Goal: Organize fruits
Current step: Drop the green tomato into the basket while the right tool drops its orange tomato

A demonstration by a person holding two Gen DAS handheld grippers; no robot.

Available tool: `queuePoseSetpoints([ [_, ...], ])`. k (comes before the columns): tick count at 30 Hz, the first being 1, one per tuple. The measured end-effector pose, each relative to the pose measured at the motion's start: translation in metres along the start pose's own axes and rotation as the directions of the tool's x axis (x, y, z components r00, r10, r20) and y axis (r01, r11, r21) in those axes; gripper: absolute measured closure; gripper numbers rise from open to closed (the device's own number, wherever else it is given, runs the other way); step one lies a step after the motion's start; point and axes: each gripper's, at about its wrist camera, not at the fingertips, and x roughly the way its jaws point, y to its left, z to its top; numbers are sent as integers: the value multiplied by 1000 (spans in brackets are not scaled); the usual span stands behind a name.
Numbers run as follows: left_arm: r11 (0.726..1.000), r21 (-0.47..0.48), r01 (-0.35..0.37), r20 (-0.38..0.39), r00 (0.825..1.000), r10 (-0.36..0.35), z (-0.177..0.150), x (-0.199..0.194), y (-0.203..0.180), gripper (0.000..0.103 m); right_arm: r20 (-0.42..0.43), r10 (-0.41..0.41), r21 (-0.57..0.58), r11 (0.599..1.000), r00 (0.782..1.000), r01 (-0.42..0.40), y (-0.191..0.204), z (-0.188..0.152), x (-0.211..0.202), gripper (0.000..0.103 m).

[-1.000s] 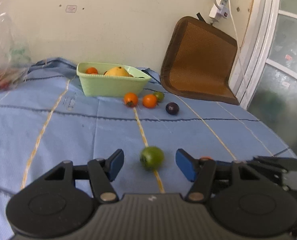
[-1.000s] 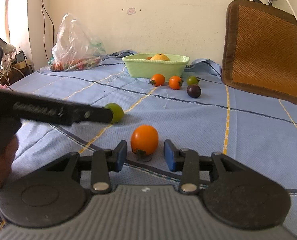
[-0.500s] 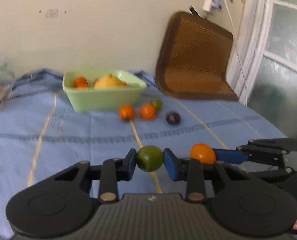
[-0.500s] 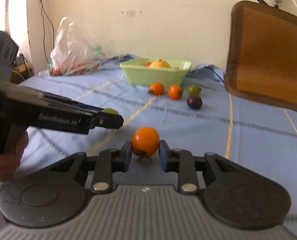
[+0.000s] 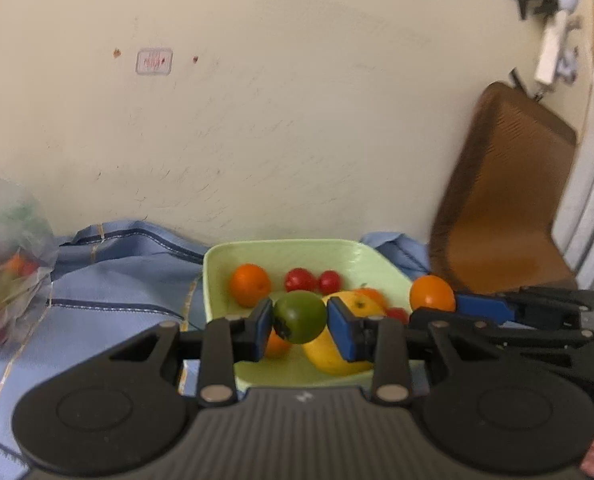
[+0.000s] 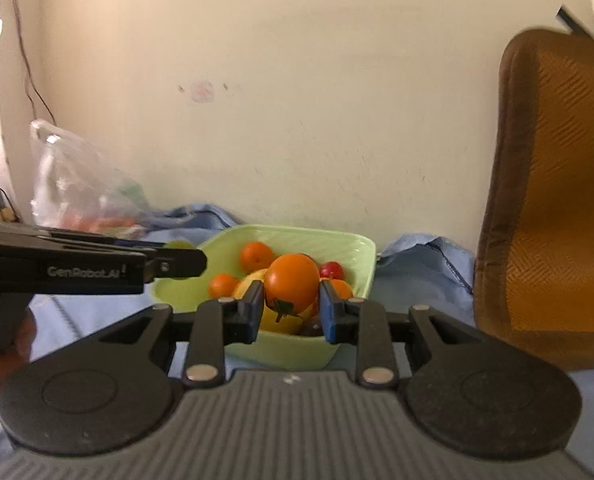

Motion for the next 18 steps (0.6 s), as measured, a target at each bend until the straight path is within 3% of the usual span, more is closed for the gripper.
queuePoseSetpoints([
  [3, 1000, -12, -12, -7, 1000, 12, 0, 12, 7, 61, -18, -8, 0, 1000, 1000, 8, -6, -2, 15, 67],
  [6, 999, -24, -22, -4, 1000, 22, -2, 14, 10, 56, 7, -13, 10, 1000, 1000, 13, -11, 0, 17, 50],
  [9, 999, -38, -36, 17, 999, 37, -1, 3, 10, 56, 53, -25, 32, 999, 998, 24, -17, 7, 8, 49],
  [14, 999, -45, 10, 71, 997, -6, -7, -33, 2, 58, 117, -56, 95, 994, 991, 45, -37, 14, -26, 49],
  [18, 997, -34, 66, 38, 997, -64, -27, -48, -12, 58, 126, -96, 151, 986, 987, 77, -52, 0, -58, 49],
])
